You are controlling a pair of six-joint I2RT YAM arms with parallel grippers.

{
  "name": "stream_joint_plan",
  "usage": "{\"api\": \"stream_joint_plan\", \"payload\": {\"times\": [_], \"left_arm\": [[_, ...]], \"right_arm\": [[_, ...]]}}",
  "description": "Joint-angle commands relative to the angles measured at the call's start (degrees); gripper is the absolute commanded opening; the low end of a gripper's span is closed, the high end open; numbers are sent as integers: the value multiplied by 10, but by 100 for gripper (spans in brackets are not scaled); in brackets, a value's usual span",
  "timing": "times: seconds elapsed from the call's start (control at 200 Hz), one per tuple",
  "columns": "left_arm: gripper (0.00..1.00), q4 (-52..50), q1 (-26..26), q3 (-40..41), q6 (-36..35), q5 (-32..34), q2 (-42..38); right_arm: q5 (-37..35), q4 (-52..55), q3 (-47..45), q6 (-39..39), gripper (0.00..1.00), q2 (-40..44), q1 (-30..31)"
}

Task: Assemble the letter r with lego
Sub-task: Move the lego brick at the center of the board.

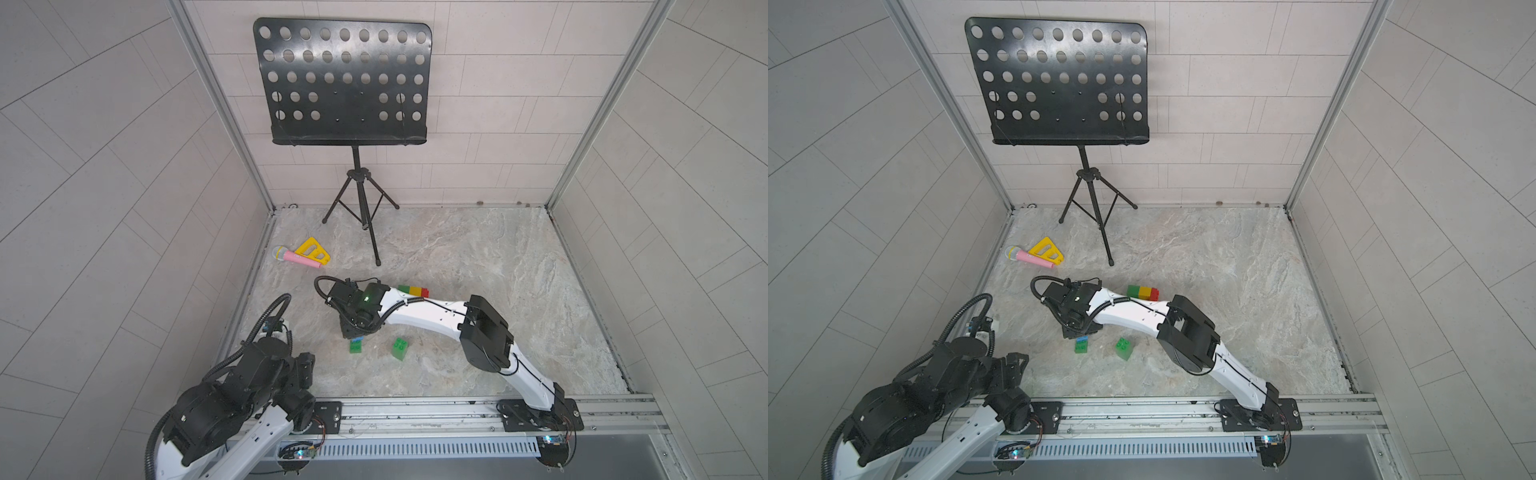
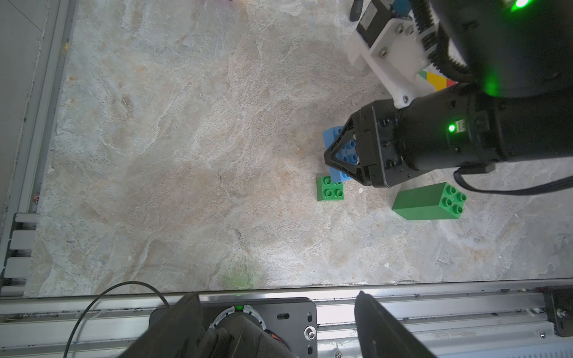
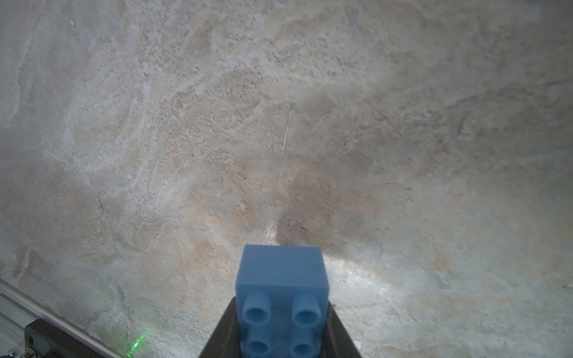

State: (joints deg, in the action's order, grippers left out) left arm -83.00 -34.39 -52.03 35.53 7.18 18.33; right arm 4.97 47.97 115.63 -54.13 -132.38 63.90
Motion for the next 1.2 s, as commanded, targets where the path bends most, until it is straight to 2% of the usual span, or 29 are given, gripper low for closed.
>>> {"api": "stream_joint_plan", "payload": {"times": [0.0, 0.46, 1.196], "left_arm": [[84, -6, 3, 5, 12, 17, -12], [84, -9, 3, 7, 32, 31, -61], [85, -4, 2, 10, 22, 22, -94]], "right_arm": [[-28, 11, 4, -24, 0, -5, 9], [-39, 35, 14, -85, 0, -13, 17], [-17, 73, 70, -109, 0, -63, 17]]}}
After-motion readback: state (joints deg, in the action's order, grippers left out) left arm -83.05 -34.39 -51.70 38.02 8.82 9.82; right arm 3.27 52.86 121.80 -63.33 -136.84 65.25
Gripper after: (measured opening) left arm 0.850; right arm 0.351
